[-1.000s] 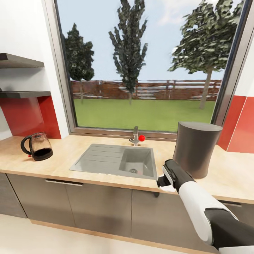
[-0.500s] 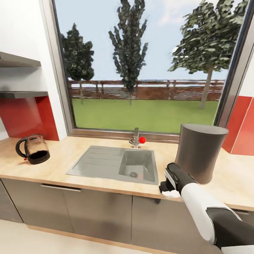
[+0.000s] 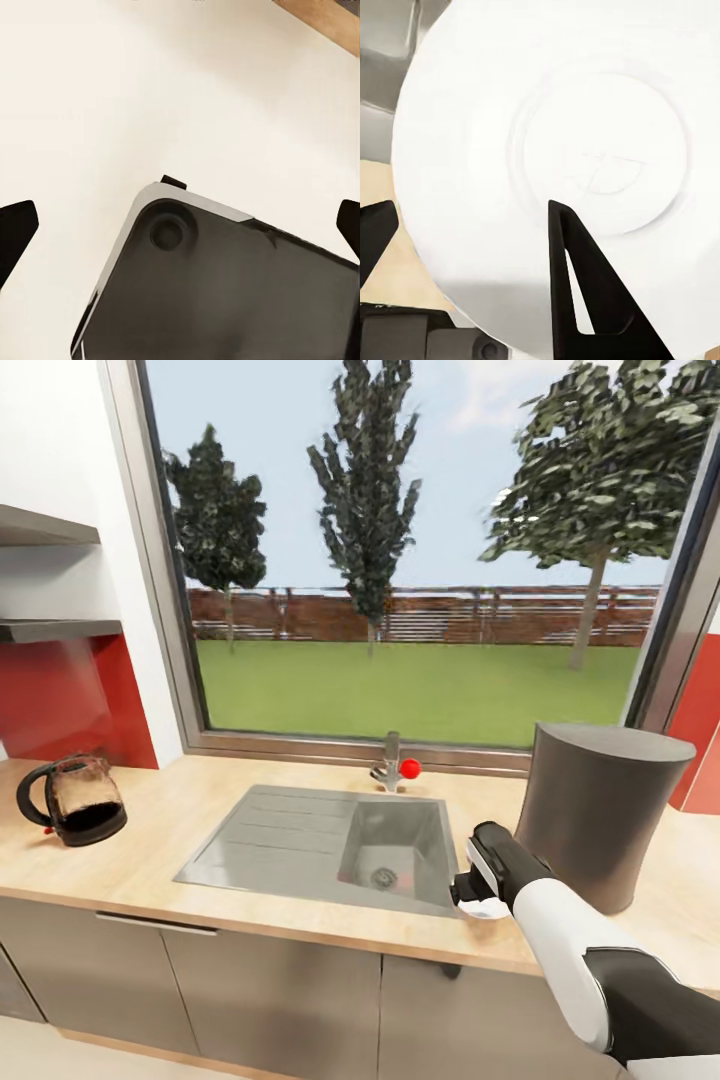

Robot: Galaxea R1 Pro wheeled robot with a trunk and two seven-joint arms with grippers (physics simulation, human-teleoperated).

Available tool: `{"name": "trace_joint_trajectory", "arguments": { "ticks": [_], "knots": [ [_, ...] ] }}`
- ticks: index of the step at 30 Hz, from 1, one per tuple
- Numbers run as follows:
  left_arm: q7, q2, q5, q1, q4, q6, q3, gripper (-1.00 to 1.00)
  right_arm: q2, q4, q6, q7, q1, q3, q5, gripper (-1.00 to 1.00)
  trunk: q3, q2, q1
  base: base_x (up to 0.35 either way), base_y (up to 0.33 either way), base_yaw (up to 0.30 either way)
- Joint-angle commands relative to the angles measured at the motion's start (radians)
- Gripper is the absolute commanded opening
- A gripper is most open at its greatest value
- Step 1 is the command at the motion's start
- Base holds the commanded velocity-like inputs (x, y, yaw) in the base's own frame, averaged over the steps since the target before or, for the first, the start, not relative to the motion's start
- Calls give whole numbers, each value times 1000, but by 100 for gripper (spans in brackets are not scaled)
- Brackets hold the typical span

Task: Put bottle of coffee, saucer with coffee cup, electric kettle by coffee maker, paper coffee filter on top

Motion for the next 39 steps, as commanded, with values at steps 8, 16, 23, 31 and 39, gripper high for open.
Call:
{"name": "trace_joint_trajectory", "arguments": {
  "ticks": [8,16,23,31,39],
  "knots": [
    [-1,-1,-3,0,1,-3,7,100,1,14,-11,2,0,-3,7,-100,0,-1,0,19,-4,0],
    [6,-2,-4,0,1,-2,6,100,1,33,-30,2,0,-4,6,-100,0,-1,0,87,-161,0],
    [6,-2,-6,0,1,-3,5,100,1,35,-30,14,0,-4,6,-100,0,-1,0,8,-16,0],
    [6,-2,-11,0,2,-2,0,100,3,36,-30,19,0,-4,6,-100,0,-1,0,-74,-77,0],
    [6,-2,-12,0,1,-2,0,100,6,59,-39,19,0,-4,7,-100,0,-1,0,-20,-12,0]
  ]
}}
